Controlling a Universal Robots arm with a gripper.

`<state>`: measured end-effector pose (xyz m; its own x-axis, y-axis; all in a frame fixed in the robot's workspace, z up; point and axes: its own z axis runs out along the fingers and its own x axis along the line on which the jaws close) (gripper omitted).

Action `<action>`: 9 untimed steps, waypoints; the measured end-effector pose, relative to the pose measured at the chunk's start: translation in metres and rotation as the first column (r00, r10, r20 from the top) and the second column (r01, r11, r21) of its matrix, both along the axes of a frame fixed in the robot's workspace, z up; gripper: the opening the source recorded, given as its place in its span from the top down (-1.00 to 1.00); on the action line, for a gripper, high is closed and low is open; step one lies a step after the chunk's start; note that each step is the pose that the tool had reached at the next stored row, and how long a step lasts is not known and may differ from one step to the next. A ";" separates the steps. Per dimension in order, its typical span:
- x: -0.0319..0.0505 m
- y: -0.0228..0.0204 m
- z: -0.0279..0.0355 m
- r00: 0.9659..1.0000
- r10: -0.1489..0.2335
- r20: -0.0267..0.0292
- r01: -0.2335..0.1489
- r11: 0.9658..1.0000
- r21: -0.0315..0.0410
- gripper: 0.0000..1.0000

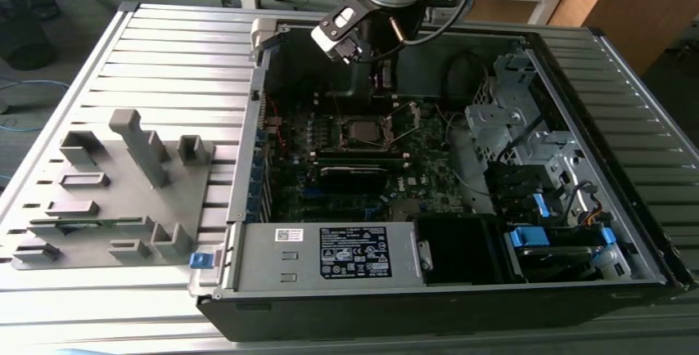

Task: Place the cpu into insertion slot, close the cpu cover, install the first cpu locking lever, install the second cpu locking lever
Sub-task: 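Close the cpu cover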

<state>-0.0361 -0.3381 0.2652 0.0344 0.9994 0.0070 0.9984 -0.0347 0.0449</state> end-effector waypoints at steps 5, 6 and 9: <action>0.0001 0.0000 0.0000 1.000 0.000 0.000 0.000 1.000 0.000 0.79; 0.0001 0.0000 0.0000 1.000 0.000 0.000 0.000 1.000 0.000 0.79; 0.0002 0.0001 0.0008 1.000 0.000 0.000 0.000 1.000 0.000 0.79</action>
